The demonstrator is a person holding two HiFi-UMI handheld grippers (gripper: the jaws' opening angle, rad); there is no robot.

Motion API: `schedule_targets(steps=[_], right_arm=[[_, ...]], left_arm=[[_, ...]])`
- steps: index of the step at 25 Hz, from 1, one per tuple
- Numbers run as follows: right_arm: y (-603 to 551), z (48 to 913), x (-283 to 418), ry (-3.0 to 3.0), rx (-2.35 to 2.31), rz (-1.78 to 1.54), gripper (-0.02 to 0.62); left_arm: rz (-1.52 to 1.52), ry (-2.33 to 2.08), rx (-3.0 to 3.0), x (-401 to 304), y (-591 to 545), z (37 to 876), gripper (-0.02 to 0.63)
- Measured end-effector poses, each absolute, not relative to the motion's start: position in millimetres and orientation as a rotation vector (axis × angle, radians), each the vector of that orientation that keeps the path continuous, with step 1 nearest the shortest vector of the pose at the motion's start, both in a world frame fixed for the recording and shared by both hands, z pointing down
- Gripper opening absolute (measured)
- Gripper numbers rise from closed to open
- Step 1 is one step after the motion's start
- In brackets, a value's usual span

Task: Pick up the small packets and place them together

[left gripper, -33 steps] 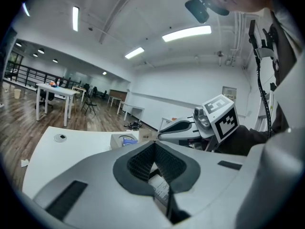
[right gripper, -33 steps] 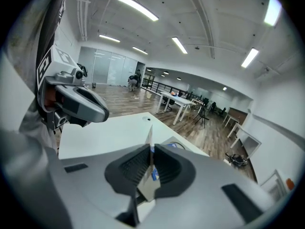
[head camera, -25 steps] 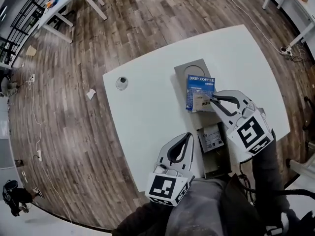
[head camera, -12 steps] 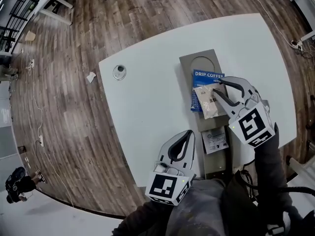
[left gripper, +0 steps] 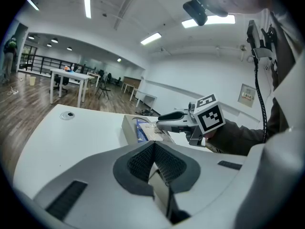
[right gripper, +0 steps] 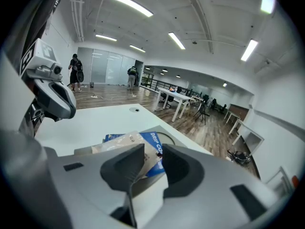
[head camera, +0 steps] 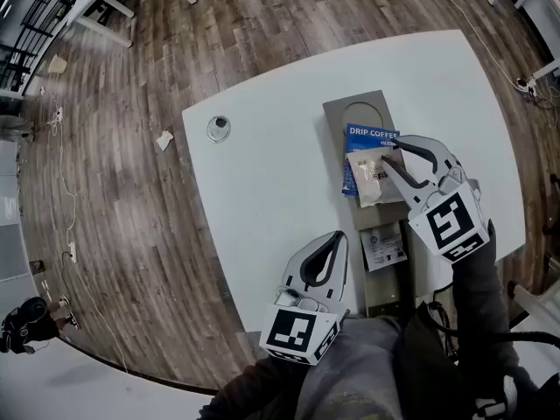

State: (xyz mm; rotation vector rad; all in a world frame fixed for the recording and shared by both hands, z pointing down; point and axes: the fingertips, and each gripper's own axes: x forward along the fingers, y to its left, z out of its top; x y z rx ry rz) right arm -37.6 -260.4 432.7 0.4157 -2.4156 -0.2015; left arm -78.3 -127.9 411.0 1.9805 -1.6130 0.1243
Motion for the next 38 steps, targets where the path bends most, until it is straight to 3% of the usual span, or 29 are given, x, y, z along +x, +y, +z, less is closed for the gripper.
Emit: schedule_targets(steps=[24, 38], right_arm=[[-146, 363, 8, -2.357, 0.653, -0.354, 0.106], [-23, 427, 37, -2.247, 0.625, -0.232, 0.106]], left_arm=[[0.049, -1.545, 2.320, -46, -41, 327, 0.003], [0.077, -1.396, 2.454, -11, 26, 325, 0.003]])
